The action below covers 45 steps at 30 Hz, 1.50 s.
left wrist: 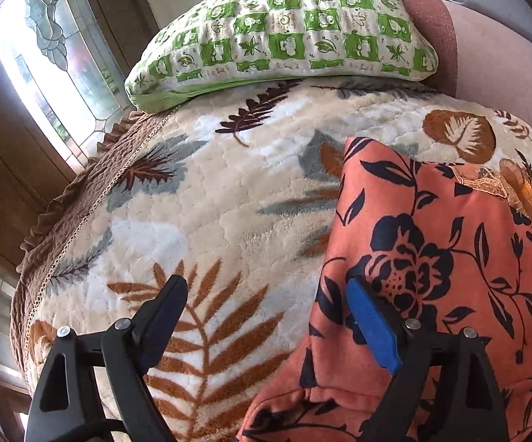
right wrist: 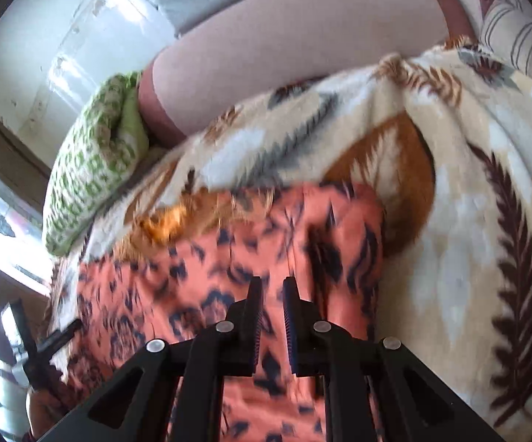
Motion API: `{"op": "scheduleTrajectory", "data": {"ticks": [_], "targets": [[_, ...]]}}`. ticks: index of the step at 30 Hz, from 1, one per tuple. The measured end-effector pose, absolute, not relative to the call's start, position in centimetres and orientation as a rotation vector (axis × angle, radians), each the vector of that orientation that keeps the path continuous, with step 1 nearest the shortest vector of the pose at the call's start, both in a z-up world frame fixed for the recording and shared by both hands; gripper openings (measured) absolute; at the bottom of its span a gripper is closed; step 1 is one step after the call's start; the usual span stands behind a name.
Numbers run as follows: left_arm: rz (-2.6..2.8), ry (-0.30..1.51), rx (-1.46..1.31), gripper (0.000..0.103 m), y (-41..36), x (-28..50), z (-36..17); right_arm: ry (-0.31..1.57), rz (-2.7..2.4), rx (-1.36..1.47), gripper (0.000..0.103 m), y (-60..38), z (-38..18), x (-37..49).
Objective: Fold small clothes
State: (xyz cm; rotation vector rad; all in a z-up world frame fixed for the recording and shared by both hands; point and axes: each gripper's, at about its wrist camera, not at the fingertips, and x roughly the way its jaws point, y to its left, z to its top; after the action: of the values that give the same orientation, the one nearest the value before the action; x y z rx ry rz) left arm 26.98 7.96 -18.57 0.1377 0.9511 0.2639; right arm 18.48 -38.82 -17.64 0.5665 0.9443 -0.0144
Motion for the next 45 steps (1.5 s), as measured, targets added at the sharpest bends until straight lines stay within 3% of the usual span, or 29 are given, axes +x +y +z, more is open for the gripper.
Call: {"op": "scheduleTrajectory", "data": {"ticks": [4, 18, 26, 33, 34, 35, 37, 38, 45], "targets": [[0.26, 0.973, 0.137, 0.089, 8.0, 27.3, -19.1, 1.026, -0.035, 0.525, 0.014, -38.9, -20.2, 20.7], [0.123, 0.9, 0.063, 0.089, 6.8, 23.7, -15.4, 1.038, 0.097, 0.551, 0.014, -34.7, -15.5, 13.1], [0.075, 0.857, 0.118, 0.089, 9.8, 13.7, -13.5, 0.998, 0.089, 0.476, 0.014, -35.1, -13.0, 2.3], [0.062, 0.973, 0.163, 0.089, 13.1, 4.9, -15.3, 1.113, 0.097, 0.509, 0.015, -37.0, -14.1, -5.2], [0.051, 1.002, 0.169, 0.089, 13.3, 4.0, -15.7, 1.135, 0.094, 0.518, 0.017, -37.2, -14.5, -6.1], [0.049, 1.03, 0.175, 0.089, 13.6, 3.0, -16.0, 1.154, 0.092, 0.53, 0.026, -37.3, -14.8, -6.8], [0.037, 1.072, 0.169, 0.089, 14.1, 1.6, -16.4, 1.184, 0.111, 0.585, 0.054, -37.8, -15.4, -8.6], [0.015, 1.102, 0.165, 0.089, 14.3, 0.9, -16.6, 1.181, 0.111, 0.597, 0.079, -37.9, -15.4, -9.4], [-0.045, 1.234, 0.139, 0.089, 15.2, -2.1, -18.1, 1.313, 0.125, 0.62, 0.081, -37.3, -17.4, -14.2]]}}
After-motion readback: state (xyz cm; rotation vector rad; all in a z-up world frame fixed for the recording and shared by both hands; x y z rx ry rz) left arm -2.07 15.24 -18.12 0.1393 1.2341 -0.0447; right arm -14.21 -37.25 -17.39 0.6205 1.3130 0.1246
